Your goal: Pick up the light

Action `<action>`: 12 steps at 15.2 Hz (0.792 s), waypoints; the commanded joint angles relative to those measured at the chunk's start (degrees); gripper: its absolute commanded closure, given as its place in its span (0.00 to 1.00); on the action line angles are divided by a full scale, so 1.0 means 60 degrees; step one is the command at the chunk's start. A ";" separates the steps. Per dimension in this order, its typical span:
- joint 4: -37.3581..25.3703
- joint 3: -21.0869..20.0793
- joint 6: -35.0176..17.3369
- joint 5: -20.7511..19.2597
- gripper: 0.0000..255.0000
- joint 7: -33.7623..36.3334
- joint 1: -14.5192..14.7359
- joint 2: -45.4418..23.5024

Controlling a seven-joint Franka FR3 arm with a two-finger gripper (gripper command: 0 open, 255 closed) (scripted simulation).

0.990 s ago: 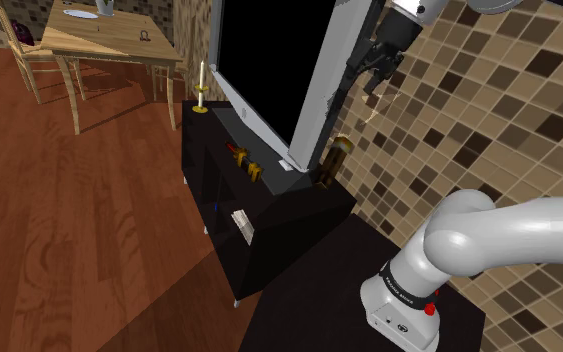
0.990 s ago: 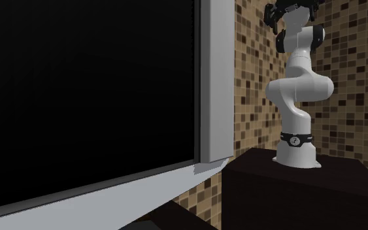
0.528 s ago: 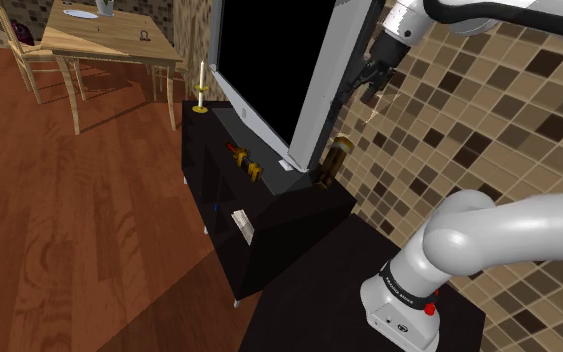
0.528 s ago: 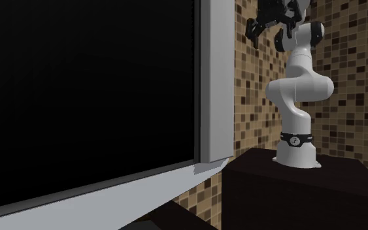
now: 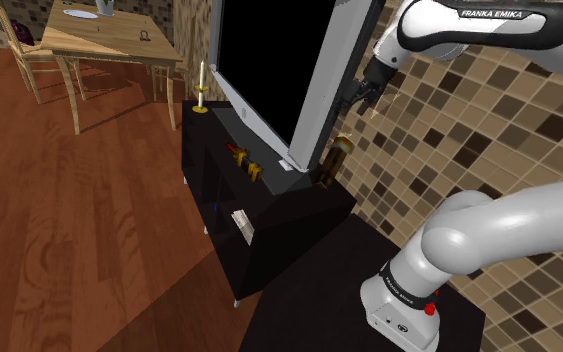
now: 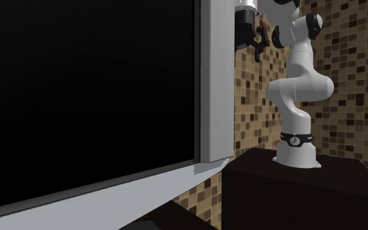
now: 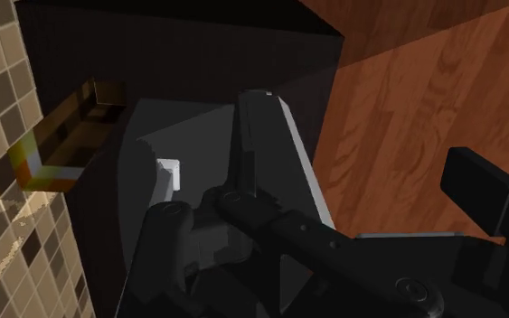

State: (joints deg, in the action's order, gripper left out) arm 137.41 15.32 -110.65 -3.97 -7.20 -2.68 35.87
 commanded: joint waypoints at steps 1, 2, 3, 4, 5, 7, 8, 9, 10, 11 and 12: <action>0.0042 0.0358 -0.0423 -0.0118 0.00 -0.0419 -0.0056 -0.0423; 0.0016 0.0537 -0.0615 -0.0158 0.00 -0.0627 -0.0075 -0.0665; -0.0022 0.0717 -0.0807 -0.0186 0.00 -0.0837 -0.0089 -0.0918; -0.0072 0.0896 -0.0997 -0.0202 0.00 -0.1052 -0.0100 -0.1181; -0.0134 0.1079 -0.1185 -0.0207 0.00 -0.1269 -0.0103 -0.1455; -0.0293 0.1445 -0.1552 -0.0174 0.00 -0.1718 -0.0096 -0.2032; -0.0390 0.1625 -0.1730 -0.0131 0.00 -0.1953 -0.0089 -0.2336; -0.0500 0.1806 -0.1903 -0.0071 0.00 -0.2194 -0.0077 -0.2649; -0.0620 0.1985 -0.2071 0.0009 0.00 -0.2444 -0.0064 -0.2973; -0.0753 0.2162 -0.2233 0.0111 0.00 -0.2704 -0.0047 -0.3308; -0.0898 0.2338 -0.2387 0.0234 0.00 -0.2972 -0.0029 -0.3652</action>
State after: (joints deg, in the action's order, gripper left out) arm 132.89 28.36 -123.79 -3.31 -23.49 -3.09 16.24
